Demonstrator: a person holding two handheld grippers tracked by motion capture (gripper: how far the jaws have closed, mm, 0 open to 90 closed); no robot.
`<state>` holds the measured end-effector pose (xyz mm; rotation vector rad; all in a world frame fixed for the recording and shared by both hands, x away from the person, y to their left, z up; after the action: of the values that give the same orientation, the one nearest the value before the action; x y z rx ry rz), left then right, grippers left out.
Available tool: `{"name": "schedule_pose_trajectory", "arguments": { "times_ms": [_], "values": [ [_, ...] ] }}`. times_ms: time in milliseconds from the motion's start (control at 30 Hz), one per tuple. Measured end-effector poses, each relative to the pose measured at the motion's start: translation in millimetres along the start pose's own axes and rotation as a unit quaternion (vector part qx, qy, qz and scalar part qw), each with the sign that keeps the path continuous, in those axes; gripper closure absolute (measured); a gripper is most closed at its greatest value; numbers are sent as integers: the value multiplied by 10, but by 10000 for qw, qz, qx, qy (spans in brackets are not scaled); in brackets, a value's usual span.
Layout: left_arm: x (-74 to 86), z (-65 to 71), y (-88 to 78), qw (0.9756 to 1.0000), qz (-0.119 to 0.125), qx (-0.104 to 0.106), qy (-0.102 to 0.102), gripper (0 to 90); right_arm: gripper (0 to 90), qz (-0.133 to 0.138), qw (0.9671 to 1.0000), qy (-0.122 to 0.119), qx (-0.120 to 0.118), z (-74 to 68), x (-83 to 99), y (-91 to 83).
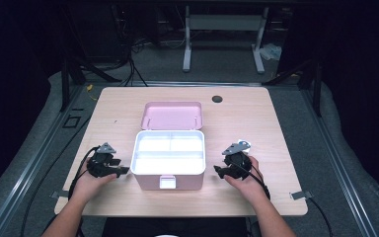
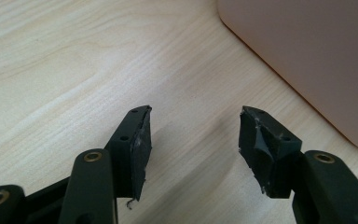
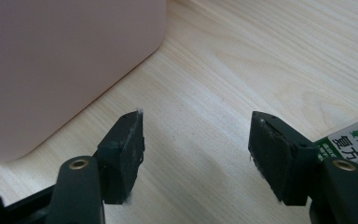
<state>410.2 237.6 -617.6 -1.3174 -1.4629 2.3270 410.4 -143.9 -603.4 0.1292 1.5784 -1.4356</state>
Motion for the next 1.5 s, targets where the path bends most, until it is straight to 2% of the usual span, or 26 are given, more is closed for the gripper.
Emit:
{"name": "schedule_pose_trajectory", "arguments": {
  "times_ms": [267, 600, 667, 900, 1000, 1167, 1233, 1433, 1500],
  "values": [
    [2, 5, -1, 10000, 18, 3, -29, 445, 347, -52, 10000, -56, 8, -8, 10, 11],
    [5, 24, -7, 10000, -2, 6, -6, 445, 347, -52, 10000, -16, 29, 10, 9, 4],
    [-2, 32, -16, 10000, 10, 31, 35, 445, 349, -49, 10000, -32, 30, 14, 9, 3],
    [-23, 56, -58, 9999, 46, 126, -41, 446, 357, -31, 10000, -18, 19, 0, -2, -12],
    [-43, 68, -89, 9998, 109, 161, -93, 448, 361, 29, 10000, -26, -39, -18, -16, -20],
    [-95, 80, -156, 9996, 162, 213, -95, 448, 361, 43, 10000, -51, 3, -14, -24, -38],
    [-136, 89, -196, 9995, 239, 203, -98, 448, 362, -4, 9999, -66, 100, -2, -18, -49],
    [-242, 127, -274, 9983, 421, 324, -241, 450, 362, 13, 10000, -40, 63, -19, -22, -31],
    [-278, 140, -295, 9980, 469, 361, -230, 451, 363, 42, 10000, -61, 48, -31, -32, -32]
  ]
}}
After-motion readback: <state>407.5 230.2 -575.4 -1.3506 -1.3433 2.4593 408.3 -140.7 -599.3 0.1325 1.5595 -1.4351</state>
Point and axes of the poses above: each handheld gripper's, and its own axes: y roughly forward along the jaws, x roughly out of its underside, z roughly to its right, the point moved 9 cm from there along y, roughly forward along the jaws, and after that the axes turned 7 degrees about x, right-handed, at the moved point
